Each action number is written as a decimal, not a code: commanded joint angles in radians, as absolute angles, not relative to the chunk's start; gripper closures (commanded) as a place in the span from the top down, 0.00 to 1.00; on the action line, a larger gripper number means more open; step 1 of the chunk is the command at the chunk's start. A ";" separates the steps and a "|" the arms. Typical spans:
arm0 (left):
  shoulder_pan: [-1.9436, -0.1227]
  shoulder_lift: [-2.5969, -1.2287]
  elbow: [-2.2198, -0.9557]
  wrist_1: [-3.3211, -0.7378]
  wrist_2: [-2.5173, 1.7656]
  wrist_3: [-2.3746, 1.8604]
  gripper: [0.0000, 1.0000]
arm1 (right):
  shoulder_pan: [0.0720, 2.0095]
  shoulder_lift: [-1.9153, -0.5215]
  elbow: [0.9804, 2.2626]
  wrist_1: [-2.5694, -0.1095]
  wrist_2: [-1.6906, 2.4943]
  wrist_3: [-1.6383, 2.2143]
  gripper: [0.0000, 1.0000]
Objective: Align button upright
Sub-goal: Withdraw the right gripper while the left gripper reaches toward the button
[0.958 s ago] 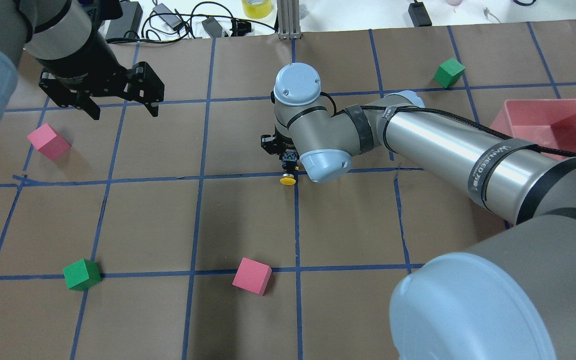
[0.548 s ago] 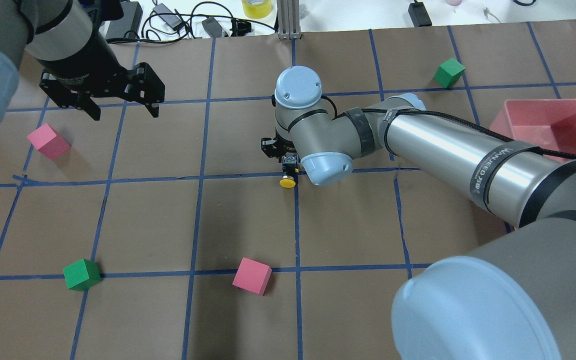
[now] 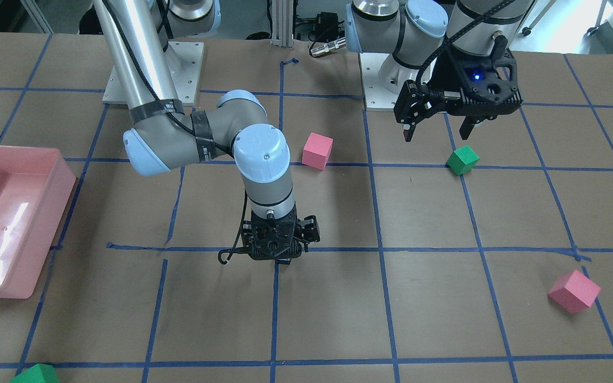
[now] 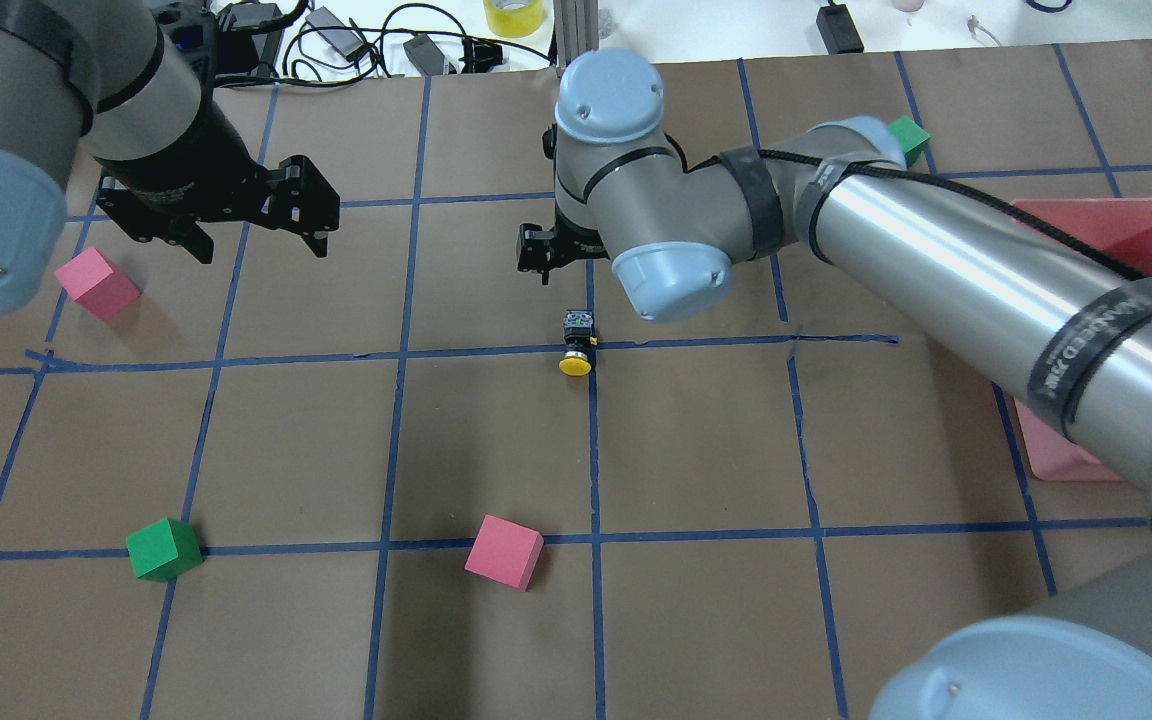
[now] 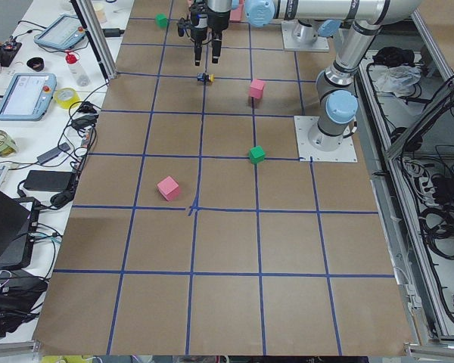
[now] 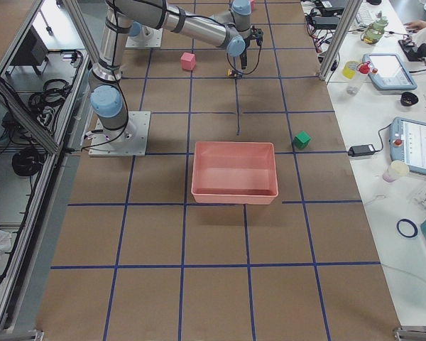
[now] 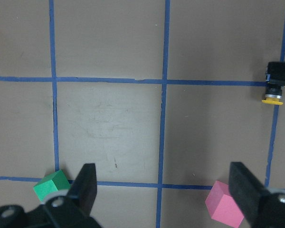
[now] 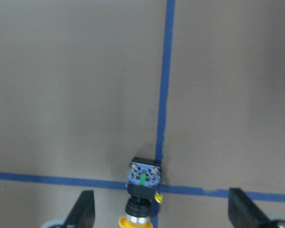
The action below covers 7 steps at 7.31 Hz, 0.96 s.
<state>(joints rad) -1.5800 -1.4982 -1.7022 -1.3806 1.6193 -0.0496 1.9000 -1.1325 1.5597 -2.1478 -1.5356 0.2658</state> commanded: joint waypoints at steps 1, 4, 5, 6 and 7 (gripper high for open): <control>-1.591 -1.465 -1.857 -1.164 1.618 -0.057 1.00 | 1.736 -1.265 1.517 -1.943 -1.559 0.087 1.00; -1.704 -1.469 -2.075 -0.772 1.667 -0.201 1.00 | 1.608 -1.480 1.513 -1.689 -1.626 0.029 1.00; -1.747 -1.483 -2.130 -0.682 1.702 -0.262 1.00 | 1.605 -1.524 1.511 -1.678 -1.624 0.029 1.00; -1.778 -1.508 -2.190 -0.558 1.706 -0.291 1.00 | 1.605 -1.561 1.509 -1.665 -1.618 0.029 1.00; -1.790 -1.541 -2.248 -0.403 1.703 -0.302 1.00 | 1.603 -1.565 1.511 -1.652 -1.617 0.031 1.00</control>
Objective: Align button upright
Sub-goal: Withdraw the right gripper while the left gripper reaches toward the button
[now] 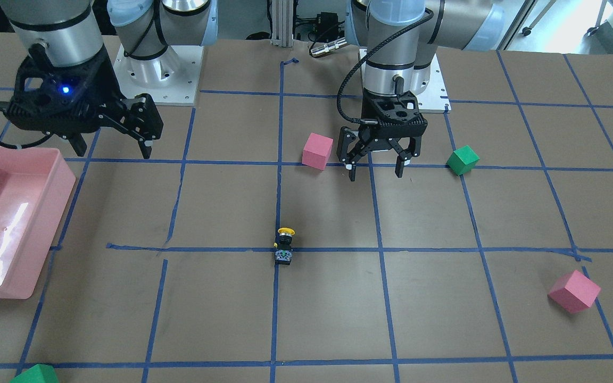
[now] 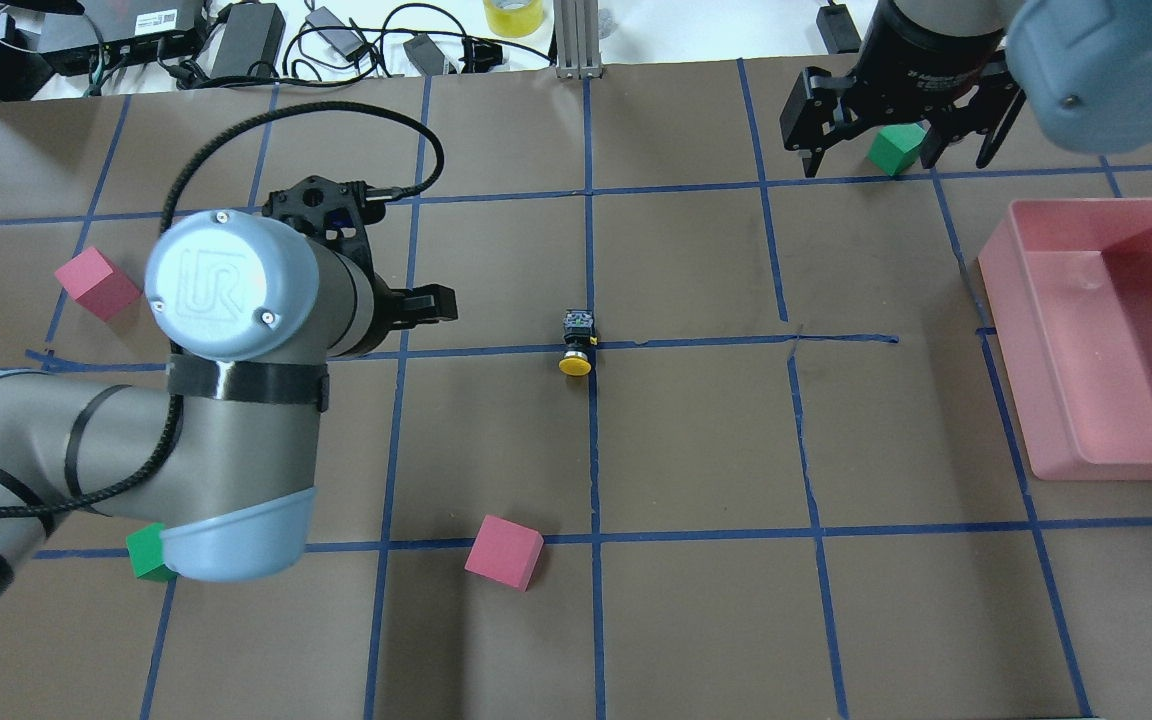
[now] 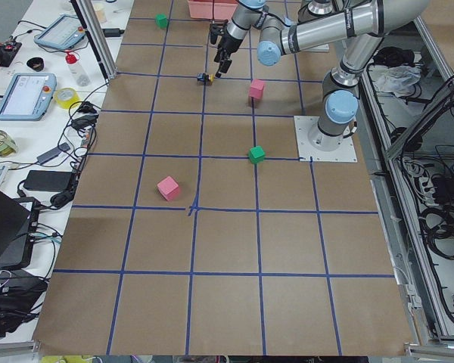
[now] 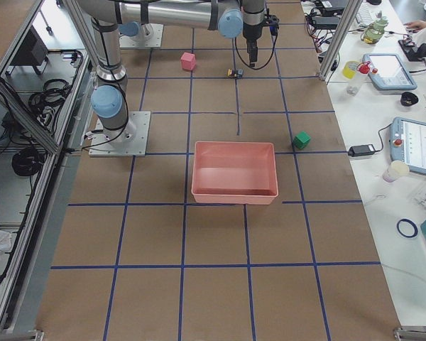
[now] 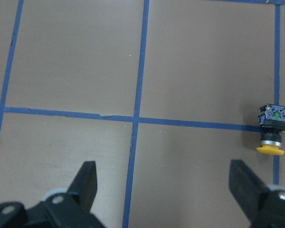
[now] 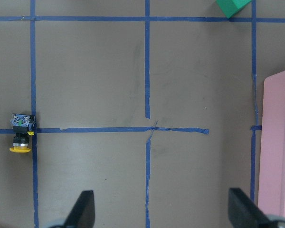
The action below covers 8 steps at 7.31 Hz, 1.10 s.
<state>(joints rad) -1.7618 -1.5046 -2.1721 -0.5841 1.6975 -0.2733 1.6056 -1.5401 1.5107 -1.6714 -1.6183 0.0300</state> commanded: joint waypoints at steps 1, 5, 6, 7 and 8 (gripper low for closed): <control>-1.798 -1.586 -2.294 -0.252 1.704 -0.301 1.00 | 1.600 -1.563 1.525 -1.643 -1.618 0.032 1.00; -1.945 -1.756 -2.316 -0.060 1.764 -0.408 1.00 | 1.597 -1.559 1.540 -1.644 -1.615 0.040 1.00; -1.963 -1.808 -2.315 -0.029 1.766 -0.414 1.00 | 1.595 -1.559 1.542 -1.643 -1.615 0.041 1.00; -1.989 -1.859 -2.313 0.009 1.766 -0.425 1.00 | 1.597 -1.557 1.543 -1.643 -1.615 0.043 1.00; -2.011 -1.899 -2.306 0.056 1.776 -0.437 1.00 | 1.597 -1.557 1.545 -1.643 -1.615 0.044 1.00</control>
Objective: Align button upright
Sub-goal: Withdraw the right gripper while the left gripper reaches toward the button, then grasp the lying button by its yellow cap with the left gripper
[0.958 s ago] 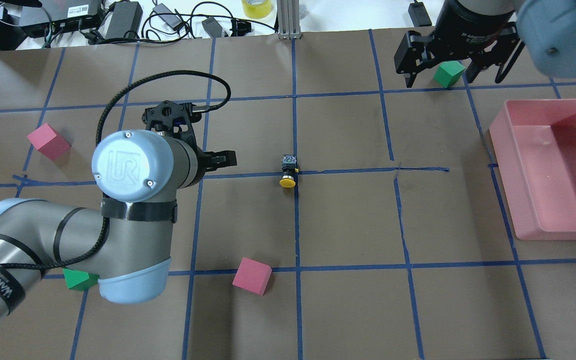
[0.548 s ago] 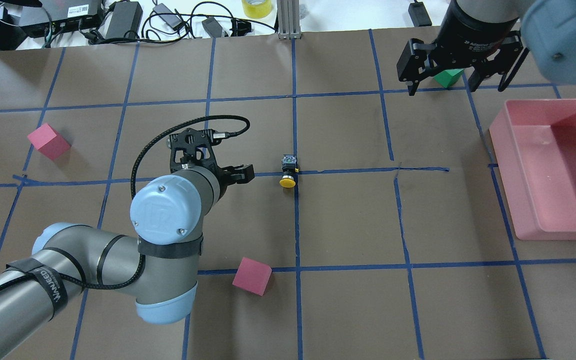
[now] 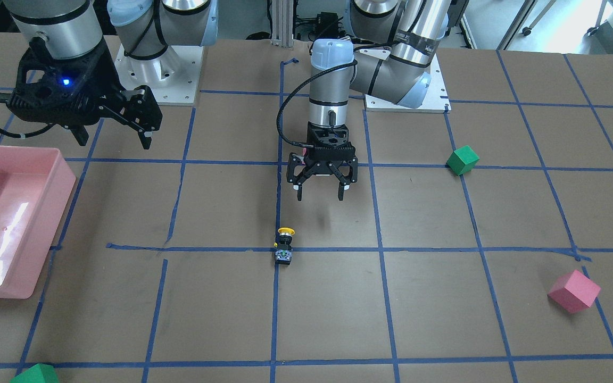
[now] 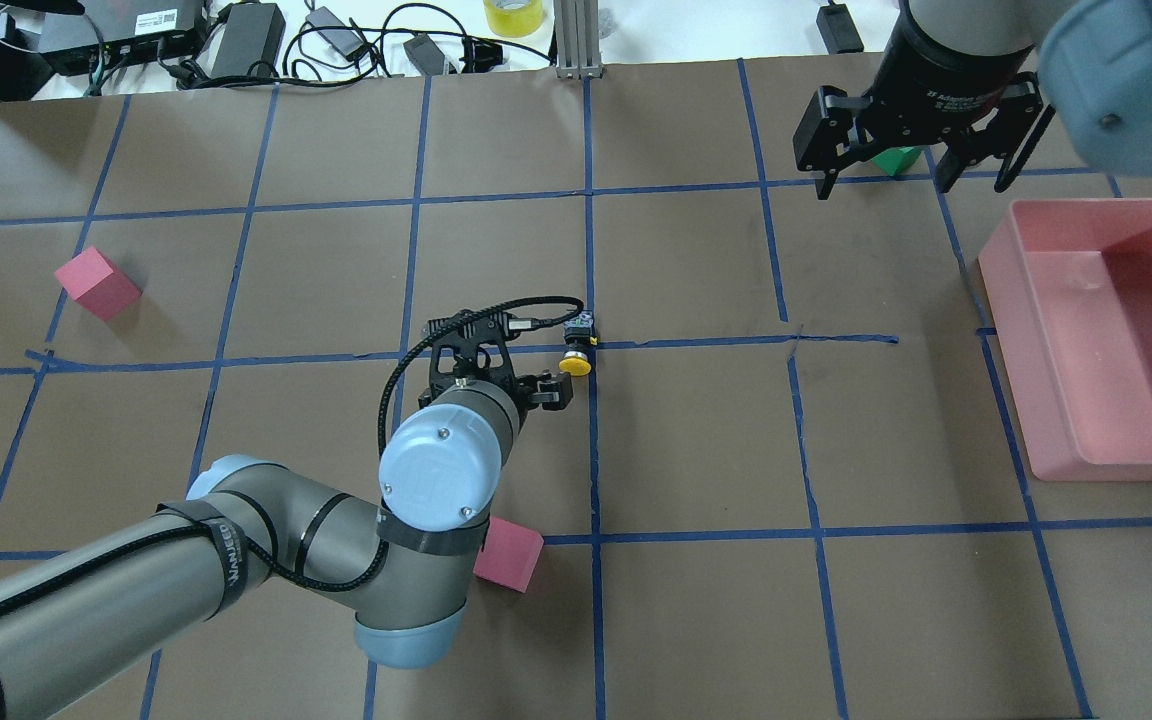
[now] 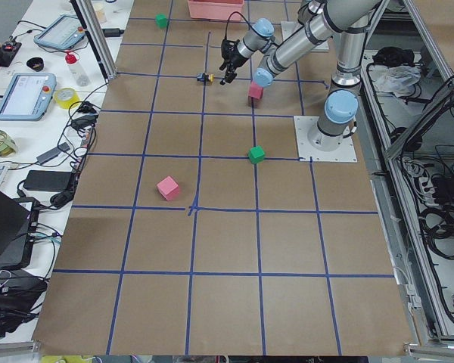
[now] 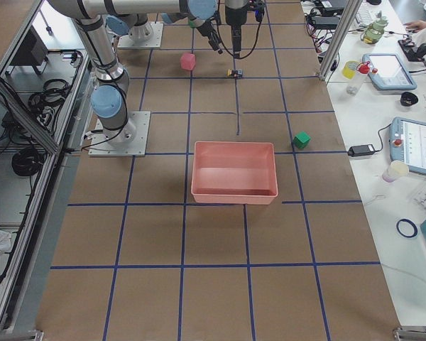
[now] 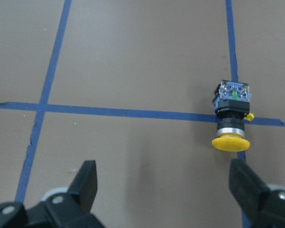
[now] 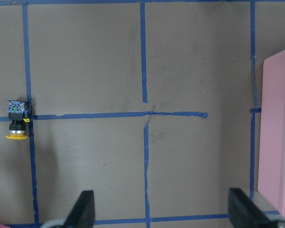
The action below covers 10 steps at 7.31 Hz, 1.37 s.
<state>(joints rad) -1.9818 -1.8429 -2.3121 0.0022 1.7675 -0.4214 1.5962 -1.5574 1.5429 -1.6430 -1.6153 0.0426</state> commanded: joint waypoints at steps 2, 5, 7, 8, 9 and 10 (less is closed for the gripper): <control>-2.049 -1.994 -2.258 0.113 1.827 -0.518 1.00 | 1.595 -1.557 1.546 -1.643 -1.615 0.044 1.00; -2.109 -2.129 -2.132 0.126 1.861 -0.526 1.00 | 1.597 -1.557 1.546 -1.643 -1.615 0.046 1.00; -2.109 -2.154 -2.129 0.210 1.862 -0.427 1.00 | 1.597 -1.557 1.546 -1.643 -1.615 0.046 1.00; -2.109 -2.158 -2.128 0.233 1.862 -0.387 1.00 | 1.597 -1.557 1.546 -1.643 -1.615 0.046 1.00; -2.109 -2.167 -2.135 0.262 1.874 -0.382 1.00 | 1.597 -1.557 1.546 -1.641 -1.615 0.046 1.00; -2.105 -2.175 -2.137 0.281 1.888 -0.347 1.00 | 1.597 -1.557 1.551 -1.643 -1.615 0.046 1.00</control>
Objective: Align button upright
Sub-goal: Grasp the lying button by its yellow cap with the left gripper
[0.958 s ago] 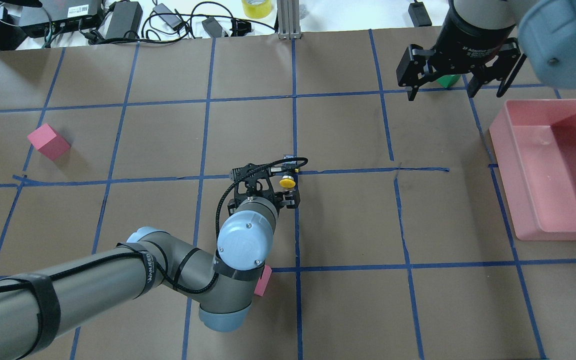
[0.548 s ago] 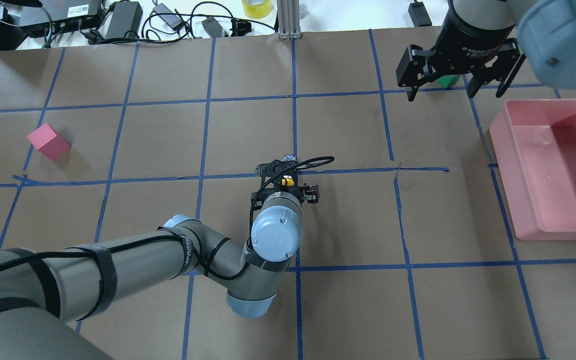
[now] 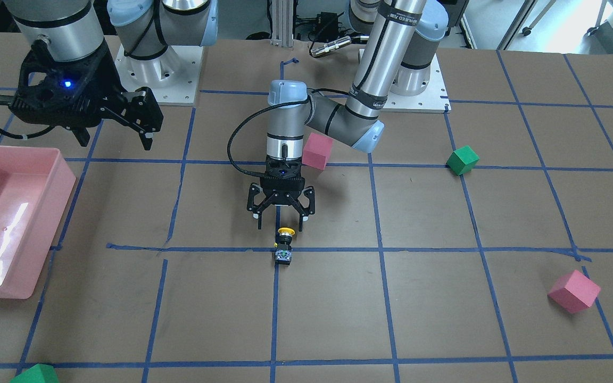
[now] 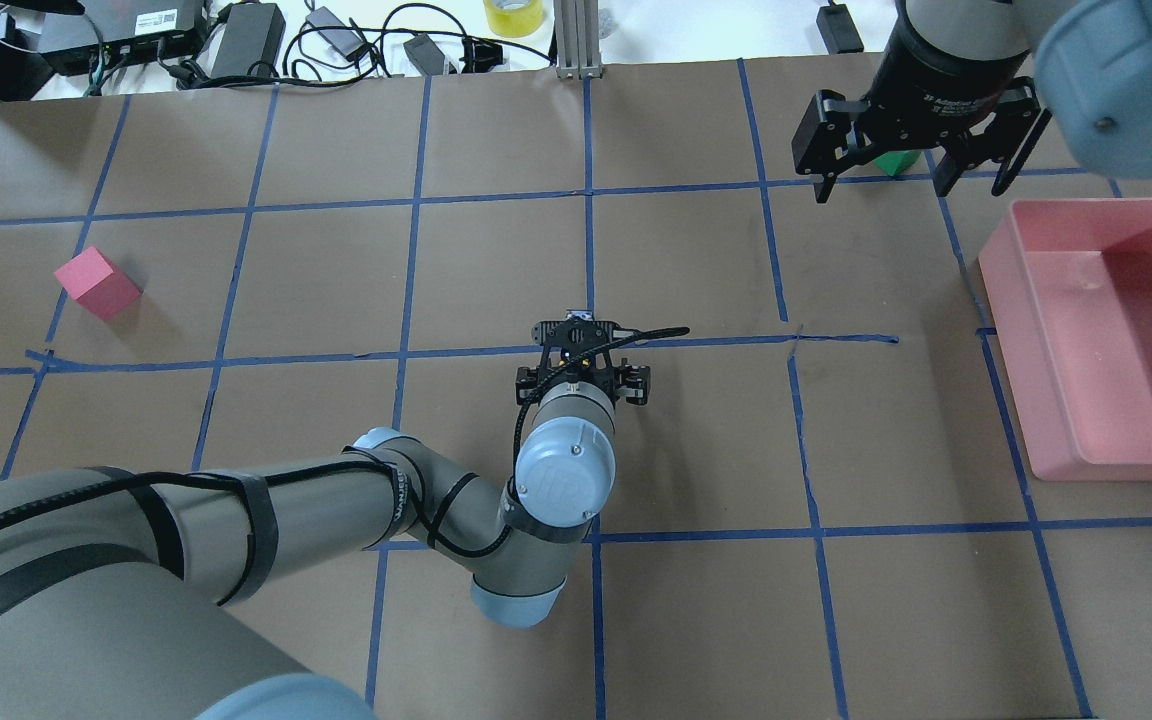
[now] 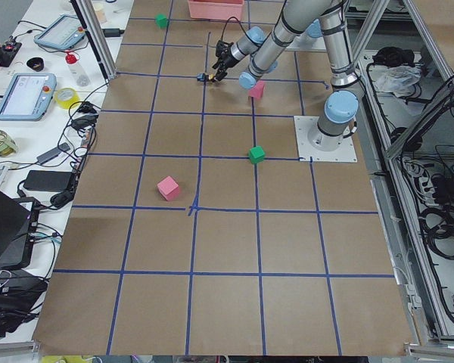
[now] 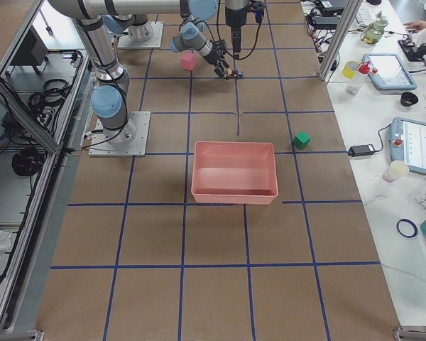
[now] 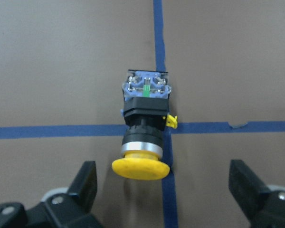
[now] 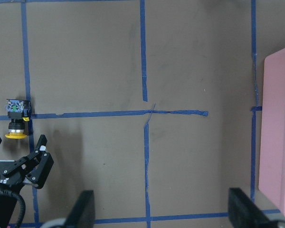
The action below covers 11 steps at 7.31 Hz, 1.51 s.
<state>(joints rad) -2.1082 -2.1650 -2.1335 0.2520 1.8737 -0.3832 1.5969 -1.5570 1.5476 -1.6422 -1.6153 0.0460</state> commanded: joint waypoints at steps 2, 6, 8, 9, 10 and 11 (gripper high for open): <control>-2.100 -2.204 -2.155 0.335 1.890 -0.347 1.00 | 1.595 -1.557 1.554 -1.643 -1.615 0.046 1.00; -2.100 -2.206 -2.164 0.386 1.905 -0.325 0.59 | 1.597 -1.557 1.559 -1.646 -1.614 0.046 1.00; -2.100 -2.207 -2.169 0.388 1.921 -0.325 0.26 | 1.597 -1.557 1.560 -1.646 -1.614 0.046 1.00; -2.100 -2.207 -2.168 0.388 1.921 -0.325 0.12 | 1.595 -1.557 1.559 -1.649 -1.614 0.046 1.00; -2.100 -2.207 -2.166 0.387 1.921 -0.325 0.00 | 1.595 -1.557 1.559 -1.648 -1.614 0.046 1.00; -2.100 -2.194 -2.157 0.380 1.924 -0.322 0.00 | 1.595 -1.557 1.559 -1.649 -1.614 0.046 1.00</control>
